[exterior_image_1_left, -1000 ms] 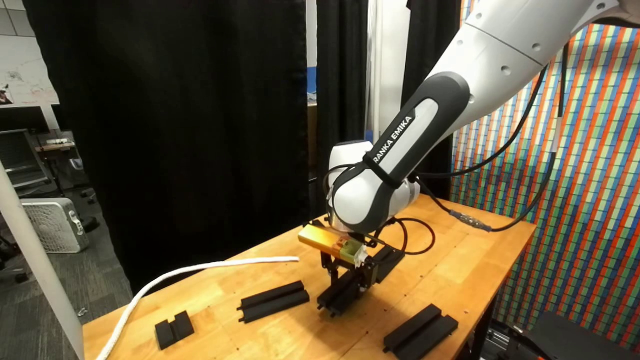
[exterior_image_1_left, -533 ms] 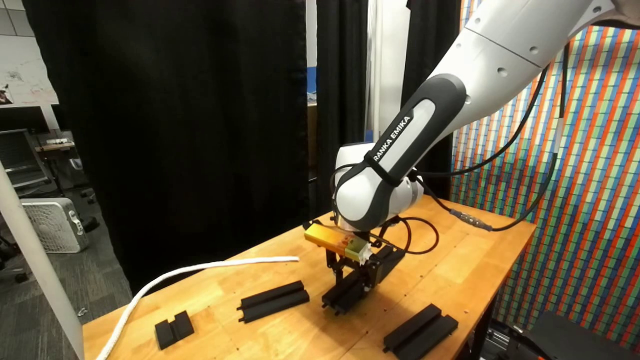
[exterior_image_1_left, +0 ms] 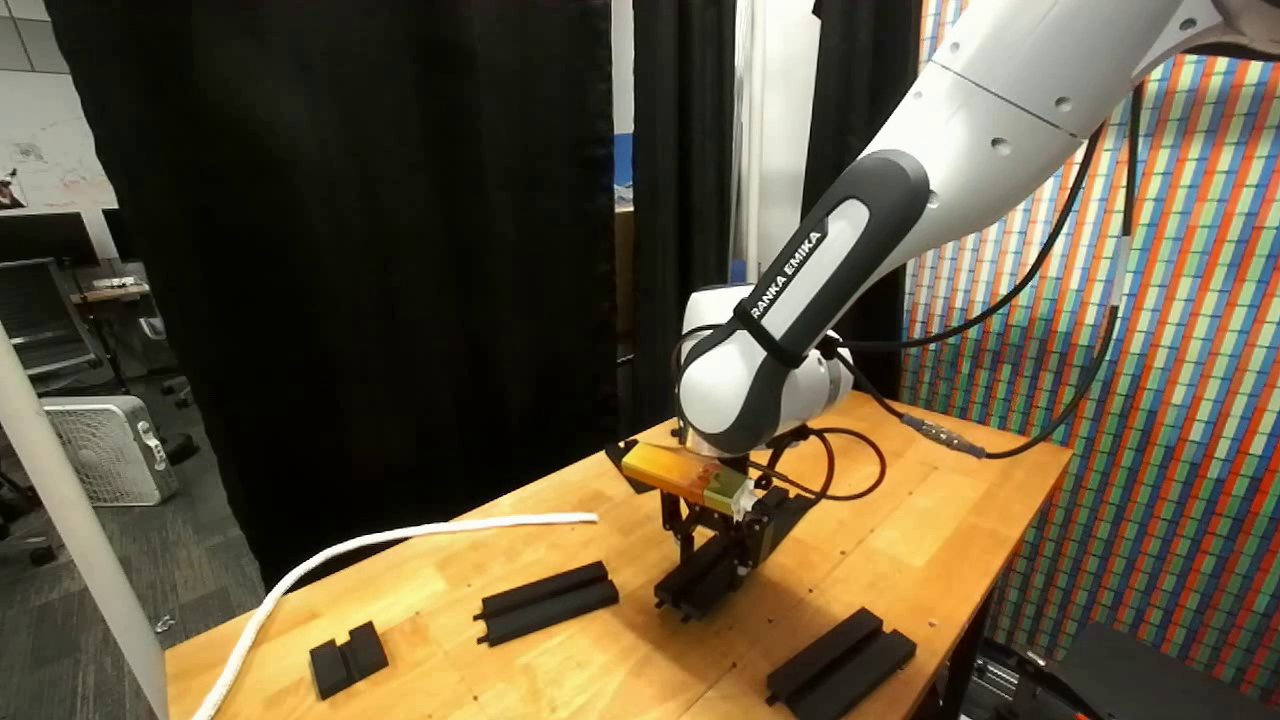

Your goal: Pick up three objects and align them in the straight line on the table

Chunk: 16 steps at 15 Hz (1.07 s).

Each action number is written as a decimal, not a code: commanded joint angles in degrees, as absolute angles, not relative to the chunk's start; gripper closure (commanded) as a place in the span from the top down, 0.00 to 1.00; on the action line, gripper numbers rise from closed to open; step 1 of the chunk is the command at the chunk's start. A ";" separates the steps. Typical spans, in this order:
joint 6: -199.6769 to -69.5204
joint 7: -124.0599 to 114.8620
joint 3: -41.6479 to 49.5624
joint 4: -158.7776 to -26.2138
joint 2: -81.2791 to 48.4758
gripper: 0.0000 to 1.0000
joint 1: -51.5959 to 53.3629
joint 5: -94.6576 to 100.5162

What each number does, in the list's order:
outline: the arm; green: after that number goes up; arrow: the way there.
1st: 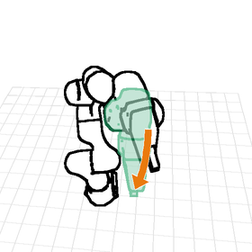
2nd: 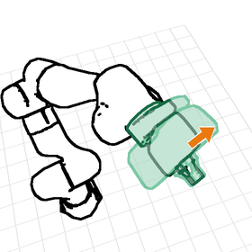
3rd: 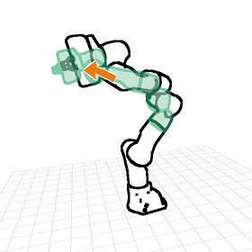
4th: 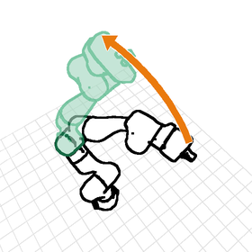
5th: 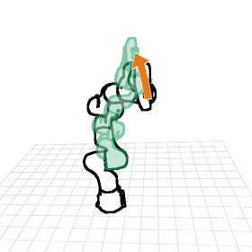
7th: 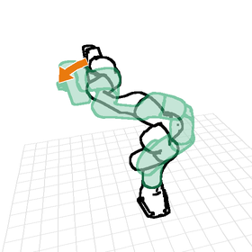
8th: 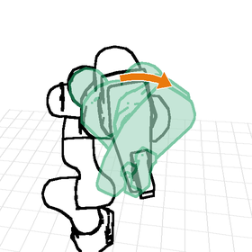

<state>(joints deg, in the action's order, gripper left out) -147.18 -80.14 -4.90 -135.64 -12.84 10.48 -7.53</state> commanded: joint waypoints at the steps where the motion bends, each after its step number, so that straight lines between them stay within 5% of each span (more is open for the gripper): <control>1: -147.80 -77.49 -5.37 -135.37 -13.12 0.46 10.00 -9.68; 16: -149.15 -75.13 -5.43 -134.88 -14.98 0.46 10.10 -10.65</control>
